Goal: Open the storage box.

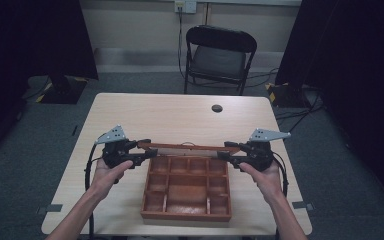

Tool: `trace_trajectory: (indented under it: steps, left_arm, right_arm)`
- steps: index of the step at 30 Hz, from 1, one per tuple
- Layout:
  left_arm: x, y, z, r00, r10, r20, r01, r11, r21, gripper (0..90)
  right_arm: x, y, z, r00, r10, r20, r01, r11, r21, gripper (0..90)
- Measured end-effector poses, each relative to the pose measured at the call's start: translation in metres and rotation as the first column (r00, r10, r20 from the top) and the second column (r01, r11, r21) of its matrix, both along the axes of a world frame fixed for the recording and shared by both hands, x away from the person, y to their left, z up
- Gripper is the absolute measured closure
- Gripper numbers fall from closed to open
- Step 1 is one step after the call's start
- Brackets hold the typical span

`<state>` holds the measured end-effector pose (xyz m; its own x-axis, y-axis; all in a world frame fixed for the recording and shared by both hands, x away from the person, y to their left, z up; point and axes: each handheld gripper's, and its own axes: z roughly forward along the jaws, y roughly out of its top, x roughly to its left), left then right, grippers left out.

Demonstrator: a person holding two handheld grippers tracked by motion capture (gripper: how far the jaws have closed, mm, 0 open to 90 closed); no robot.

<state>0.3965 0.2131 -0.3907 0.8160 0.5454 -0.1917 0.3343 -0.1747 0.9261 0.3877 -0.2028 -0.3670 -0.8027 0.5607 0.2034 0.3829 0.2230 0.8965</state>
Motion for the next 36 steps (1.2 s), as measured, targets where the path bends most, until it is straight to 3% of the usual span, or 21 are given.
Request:
trace_trajectory:
  steps: [11, 21, 36]
  left_arm:
    - [0.011, 0.001, -0.003, 1.0000, 0.001, -0.005, -0.002, 0.9991, -0.044, 49.4]
    - [0.019, -0.002, -0.006, 0.9997, 0.020, -0.013, -0.021, 0.9992, -0.035, 50.9]
    - [0.030, -0.003, -0.010, 0.9991, 0.034, -0.026, -0.035, 0.9990, -0.029, 53.0]
  right_arm:
    - [0.012, -0.002, 0.001, 0.9999, -0.017, 0.001, 0.017, 0.9990, 0.042, 48.2]
    - [0.021, -0.003, 0.000, 0.9997, -0.025, 0.001, 0.025, 0.9977, 0.064, 48.6]
    - [0.035, -0.001, -0.011, 0.9983, -0.052, -0.024, 0.054, 0.9974, 0.047, 43.6]
